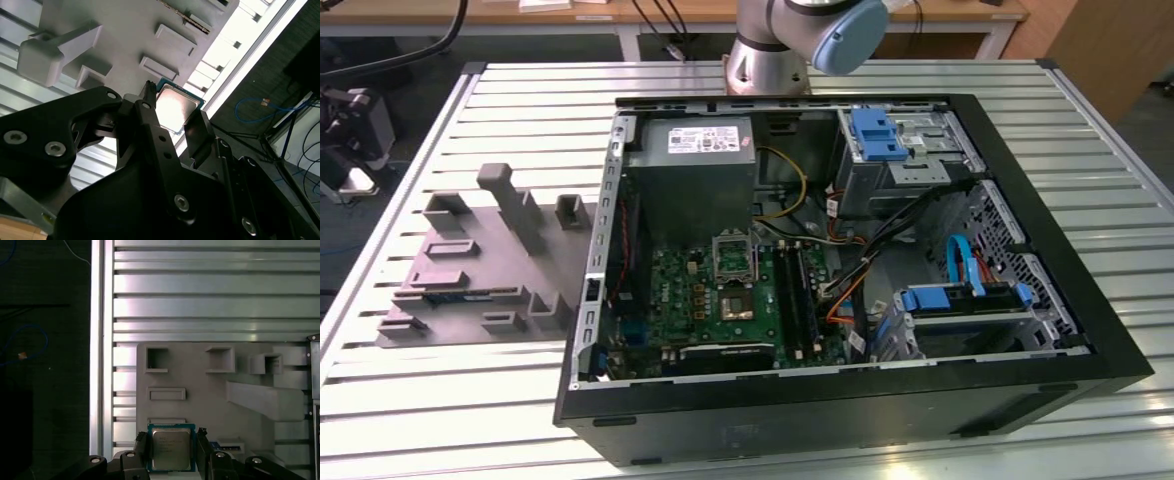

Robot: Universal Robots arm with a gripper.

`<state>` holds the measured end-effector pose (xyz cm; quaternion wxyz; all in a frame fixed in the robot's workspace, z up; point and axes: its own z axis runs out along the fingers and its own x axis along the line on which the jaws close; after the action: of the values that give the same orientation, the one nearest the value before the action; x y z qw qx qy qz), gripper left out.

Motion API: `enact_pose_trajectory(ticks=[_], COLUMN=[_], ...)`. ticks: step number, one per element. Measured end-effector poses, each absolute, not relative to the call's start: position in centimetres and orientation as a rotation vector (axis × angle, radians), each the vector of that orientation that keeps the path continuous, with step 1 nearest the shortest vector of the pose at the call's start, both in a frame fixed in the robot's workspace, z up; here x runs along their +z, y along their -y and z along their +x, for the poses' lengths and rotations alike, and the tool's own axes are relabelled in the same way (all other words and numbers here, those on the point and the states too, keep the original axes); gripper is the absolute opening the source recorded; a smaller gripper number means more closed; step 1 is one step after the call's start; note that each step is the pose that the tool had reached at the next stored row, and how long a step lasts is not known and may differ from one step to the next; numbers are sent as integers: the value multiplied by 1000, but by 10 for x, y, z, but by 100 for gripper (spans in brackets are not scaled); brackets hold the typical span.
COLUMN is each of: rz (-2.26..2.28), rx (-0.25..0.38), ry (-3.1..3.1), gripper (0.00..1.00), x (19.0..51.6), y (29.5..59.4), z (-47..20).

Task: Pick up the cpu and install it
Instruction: 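Pick up the cpu and move it towards the insertion slot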

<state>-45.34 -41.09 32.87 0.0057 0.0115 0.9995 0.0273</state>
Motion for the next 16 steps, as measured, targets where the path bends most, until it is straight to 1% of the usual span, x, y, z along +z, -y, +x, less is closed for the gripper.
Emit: enact_pose_trajectory(ticks=[16], rz=[36], rx=[85], ry=[-3129], gripper=[47], x=[351], y=[411], z=[-453])
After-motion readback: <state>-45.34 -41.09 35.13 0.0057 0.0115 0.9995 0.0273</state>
